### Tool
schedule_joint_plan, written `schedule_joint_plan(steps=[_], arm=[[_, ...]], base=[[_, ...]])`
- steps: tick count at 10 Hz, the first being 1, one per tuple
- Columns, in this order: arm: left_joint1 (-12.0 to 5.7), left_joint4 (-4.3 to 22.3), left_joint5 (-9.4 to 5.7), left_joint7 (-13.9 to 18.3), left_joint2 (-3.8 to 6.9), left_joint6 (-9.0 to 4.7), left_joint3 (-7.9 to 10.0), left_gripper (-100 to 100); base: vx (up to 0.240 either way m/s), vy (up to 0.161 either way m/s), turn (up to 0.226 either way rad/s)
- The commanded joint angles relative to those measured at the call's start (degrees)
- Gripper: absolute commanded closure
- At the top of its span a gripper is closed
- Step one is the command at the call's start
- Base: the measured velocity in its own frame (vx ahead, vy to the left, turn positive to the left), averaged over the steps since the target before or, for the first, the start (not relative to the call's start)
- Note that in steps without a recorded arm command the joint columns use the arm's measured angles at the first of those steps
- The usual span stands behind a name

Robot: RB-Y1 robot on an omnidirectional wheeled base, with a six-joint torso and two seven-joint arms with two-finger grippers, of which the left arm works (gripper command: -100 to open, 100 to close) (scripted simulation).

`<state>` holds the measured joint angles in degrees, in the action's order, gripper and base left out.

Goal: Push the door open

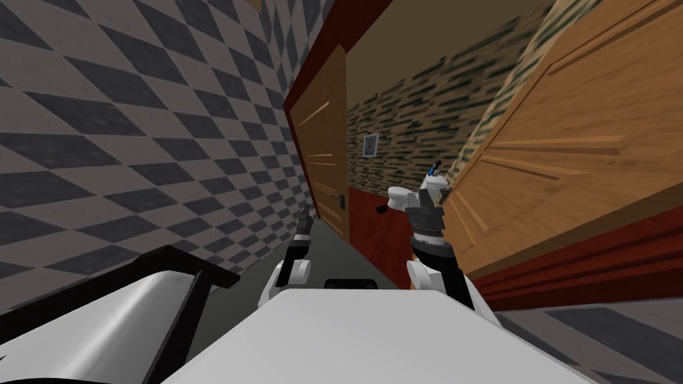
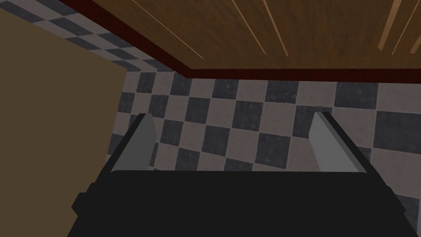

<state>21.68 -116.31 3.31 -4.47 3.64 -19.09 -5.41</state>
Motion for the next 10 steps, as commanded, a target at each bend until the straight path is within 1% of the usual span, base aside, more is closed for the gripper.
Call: schedule_joint_plan(steps=[1,5,6,8,10], arm=[[-1.12,2.0,-0.16,0.5,0.26,0.41,-1.25,-100],[-4.5,7.9,-0.7,2.0,0.89,0.9,-3.78,-100],[-4.5,7.9,-0.7,2.0,0.89,0.9,-3.78,-100],[-6.23,11.0,-0.98,2.7,1.16,1.14,-5.08,-100],[-7.97,14.0,-1.26,3.4,1.39,1.39,-6.37,-100]], base=[[0.096,0.135,-0.105],[0.069,0.108,-0.116],[0.05,0.077,-0.035],[0.063,0.076,-0.1],[0.08,0.122,-0.122]])
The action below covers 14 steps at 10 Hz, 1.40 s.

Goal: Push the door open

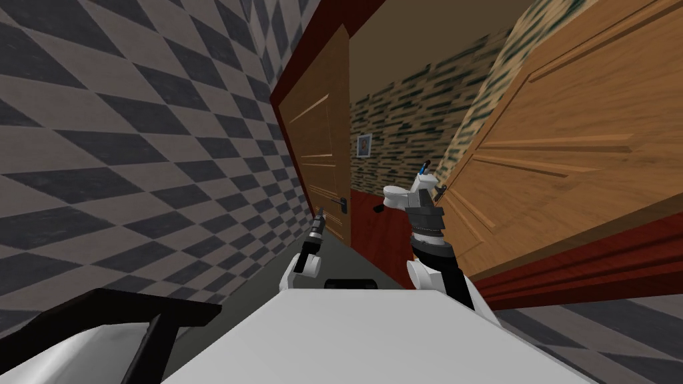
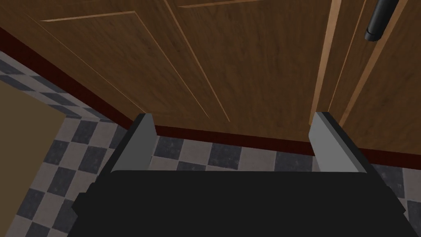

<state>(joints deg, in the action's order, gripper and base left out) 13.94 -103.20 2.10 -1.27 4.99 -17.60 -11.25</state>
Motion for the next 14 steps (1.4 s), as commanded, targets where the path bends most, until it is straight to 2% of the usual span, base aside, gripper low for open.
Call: schedule_joint_plan(steps=[1,9,14], arm=[[-1.09,2.4,-0.19,0.6,0.15,0.03,-1.18,-100],[-7.68,13.9,-1.25,3.4,0.68,0.97,-6.11,-100],[-11.11,19.9,-1.8,4.8,0.78,1.46,-8.68,-100]], base=[[0.076,0.117,-0.118],[0.066,0.124,-0.113],[0.057,0.121,-0.094]])
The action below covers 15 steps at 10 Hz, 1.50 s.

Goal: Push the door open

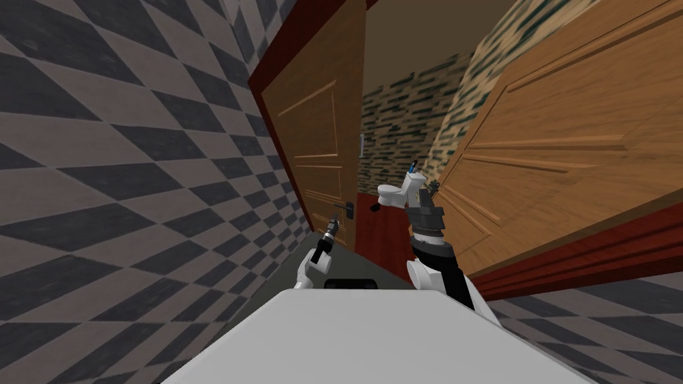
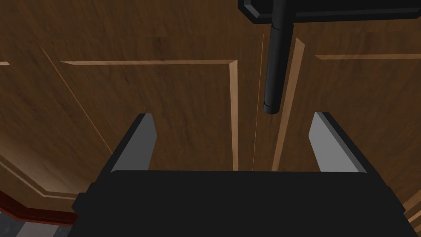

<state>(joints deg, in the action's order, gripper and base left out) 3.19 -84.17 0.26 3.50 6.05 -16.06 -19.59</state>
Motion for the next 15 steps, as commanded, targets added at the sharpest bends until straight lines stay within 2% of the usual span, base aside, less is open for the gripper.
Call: schedule_joint_plan(steps=[1,7,8,9,15], arm=[[-0.98,2.0,-0.07,0.3,-0.27,0.01,-0.8,-100],[-4.92,8.9,-0.71,2.0,-0.34,0.57,-3.75,-100],[-4.64,8.4,-0.62,1.7,-0.47,0.47,-3.46,-100],[-5.06,9.1,-0.64,1.7,-0.66,0.35,-3.18,-100],[-6.43,11.4,-0.73,1.4,-1.7,-0.27,-1.83,-100]], base=[[0.042,0.116,-0.077],[0.047,0.126,-0.091],[0.019,0.046,-0.015],[0.155,-0.021,-0.032],[0.186,-0.087,-0.03]])
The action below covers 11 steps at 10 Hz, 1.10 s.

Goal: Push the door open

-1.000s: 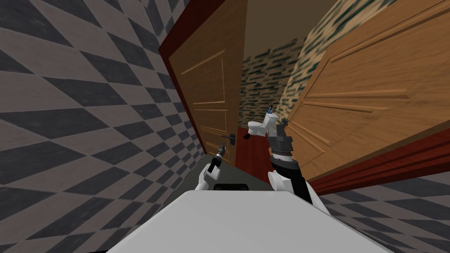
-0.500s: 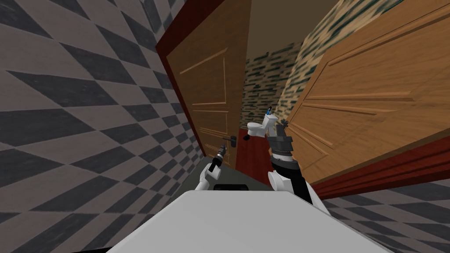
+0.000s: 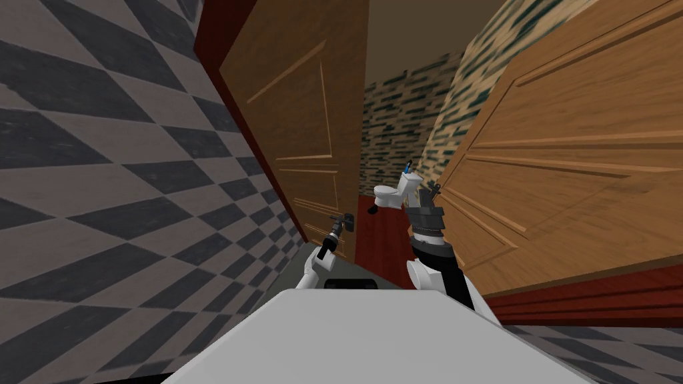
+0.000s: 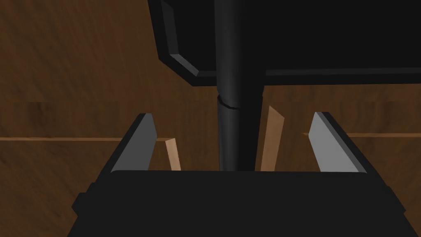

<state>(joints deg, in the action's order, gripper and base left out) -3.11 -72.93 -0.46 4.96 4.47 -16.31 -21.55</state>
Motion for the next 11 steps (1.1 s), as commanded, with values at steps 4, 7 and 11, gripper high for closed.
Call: schedule_joint_plan(steps=[4,7,11], arm=[[0.0,0.0,0.0,0.0,0.0,0.0,0.0,100],[0.0,0.0,0.0,0.0,0.0,0.0,0.0,100],[-0.94,0.9,-0.17,-0.5,0.26,-0.06,2.43,100]], base=[[0.01,-0.002,-0.007],[0.0,0.0,0.0],[0.129,-0.103,0.048]])
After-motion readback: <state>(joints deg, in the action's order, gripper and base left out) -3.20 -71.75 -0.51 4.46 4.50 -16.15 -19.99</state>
